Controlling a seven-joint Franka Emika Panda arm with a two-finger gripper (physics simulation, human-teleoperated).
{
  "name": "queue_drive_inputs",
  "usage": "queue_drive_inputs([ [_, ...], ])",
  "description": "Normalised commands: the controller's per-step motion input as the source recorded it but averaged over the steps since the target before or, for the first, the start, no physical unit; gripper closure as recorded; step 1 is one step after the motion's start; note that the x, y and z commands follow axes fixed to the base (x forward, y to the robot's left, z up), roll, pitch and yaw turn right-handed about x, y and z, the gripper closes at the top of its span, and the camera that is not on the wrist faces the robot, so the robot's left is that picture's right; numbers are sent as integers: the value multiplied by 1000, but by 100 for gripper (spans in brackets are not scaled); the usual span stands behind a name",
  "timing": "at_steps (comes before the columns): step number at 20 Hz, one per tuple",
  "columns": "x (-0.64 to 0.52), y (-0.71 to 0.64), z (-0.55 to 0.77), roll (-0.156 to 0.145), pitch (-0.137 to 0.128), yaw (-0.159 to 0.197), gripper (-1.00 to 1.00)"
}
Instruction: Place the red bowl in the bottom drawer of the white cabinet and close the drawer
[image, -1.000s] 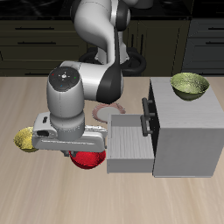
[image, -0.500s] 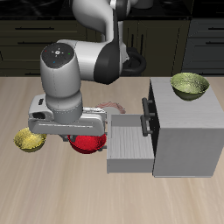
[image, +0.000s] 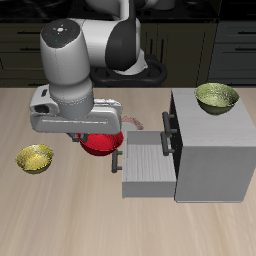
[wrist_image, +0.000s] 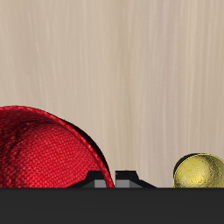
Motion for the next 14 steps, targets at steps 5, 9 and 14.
queue_drive_inputs([
  [5,-199,15,111,-2,13,-24,100],
  [9,-187,-7,73,2,11,-7,100],
  [14,-231,84,43,-26,-20,38,100],
])
